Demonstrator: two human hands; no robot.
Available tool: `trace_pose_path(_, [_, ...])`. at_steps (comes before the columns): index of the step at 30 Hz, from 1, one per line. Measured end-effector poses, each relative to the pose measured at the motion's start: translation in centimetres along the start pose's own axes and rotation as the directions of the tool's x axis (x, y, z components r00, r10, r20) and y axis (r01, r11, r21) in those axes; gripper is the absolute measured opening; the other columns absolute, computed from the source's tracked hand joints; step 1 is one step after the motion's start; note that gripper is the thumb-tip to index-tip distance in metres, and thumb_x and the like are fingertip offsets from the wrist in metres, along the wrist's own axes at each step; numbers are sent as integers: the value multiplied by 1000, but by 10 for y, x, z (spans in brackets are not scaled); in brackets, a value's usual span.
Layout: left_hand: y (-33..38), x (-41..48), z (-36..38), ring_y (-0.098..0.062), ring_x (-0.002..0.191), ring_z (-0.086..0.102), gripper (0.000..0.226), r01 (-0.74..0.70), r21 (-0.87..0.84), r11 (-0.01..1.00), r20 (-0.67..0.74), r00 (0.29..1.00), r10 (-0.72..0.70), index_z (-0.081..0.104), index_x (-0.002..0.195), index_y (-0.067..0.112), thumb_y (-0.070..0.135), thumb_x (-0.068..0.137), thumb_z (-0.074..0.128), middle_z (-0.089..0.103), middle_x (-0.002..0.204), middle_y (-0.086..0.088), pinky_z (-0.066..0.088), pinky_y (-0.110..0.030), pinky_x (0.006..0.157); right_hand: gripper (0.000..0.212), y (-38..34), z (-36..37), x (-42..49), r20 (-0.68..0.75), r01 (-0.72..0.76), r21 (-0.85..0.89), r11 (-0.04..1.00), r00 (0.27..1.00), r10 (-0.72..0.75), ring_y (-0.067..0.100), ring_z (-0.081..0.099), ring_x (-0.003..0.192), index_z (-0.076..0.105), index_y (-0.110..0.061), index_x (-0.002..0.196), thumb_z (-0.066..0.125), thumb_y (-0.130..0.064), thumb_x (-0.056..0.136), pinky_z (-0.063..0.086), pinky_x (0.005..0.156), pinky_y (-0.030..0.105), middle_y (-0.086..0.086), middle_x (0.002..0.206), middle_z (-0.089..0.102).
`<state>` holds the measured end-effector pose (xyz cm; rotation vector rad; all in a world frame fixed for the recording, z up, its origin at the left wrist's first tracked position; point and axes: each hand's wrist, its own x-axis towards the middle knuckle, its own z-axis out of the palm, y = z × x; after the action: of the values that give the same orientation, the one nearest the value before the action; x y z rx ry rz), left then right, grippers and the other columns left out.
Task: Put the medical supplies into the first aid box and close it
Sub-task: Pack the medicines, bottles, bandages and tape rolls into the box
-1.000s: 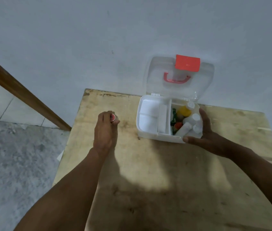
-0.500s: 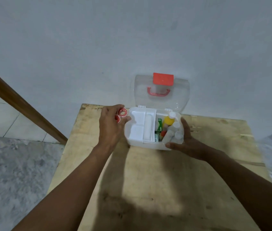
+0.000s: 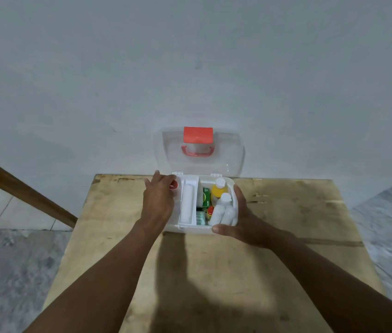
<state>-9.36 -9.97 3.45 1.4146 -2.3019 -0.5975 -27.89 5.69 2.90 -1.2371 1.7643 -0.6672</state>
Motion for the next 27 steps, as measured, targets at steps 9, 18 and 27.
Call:
trace_pose_path(9, [2, 1, -2, -23, 87, 57, 29, -6, -62, 998, -5, 1000, 6, 70, 106, 11, -5, 83, 60, 63, 102, -10, 42, -17, 76, 142, 9, 0, 9, -36, 71, 5, 997, 997, -71, 10, 12, 152, -25, -32, 151, 80, -67, 62, 22, 122, 47, -11, 164, -3])
trace_pose_path(18, [-2, -9, -13, -14, 102, 53, 47, -23, -133, 991, 37, 999, 28, 56, 135, 10, -2, 90, 63, 53, 129, -10, 31, 6, 79, 138, 9, 2, 10, -17, 69, 36, 997, 997, -69, 9, 19, 149, -22, -36, 151, 82, -60, 64, 24, 122, 46, -11, 163, 4])
trace_pose_path(27, [4, -29, -21, -15, 95, 58, 34, -60, -222, 973, -147, 989, 27, 61, 128, 14, 27, 96, 61, 65, 105, -2, 50, -37, 88, 131, 12, 3, 10, 25, 49, 35, 998, 998, -50, 5, 17, 147, -26, -35, 149, 80, -49, 73, 23, 123, 40, -19, 161, 1])
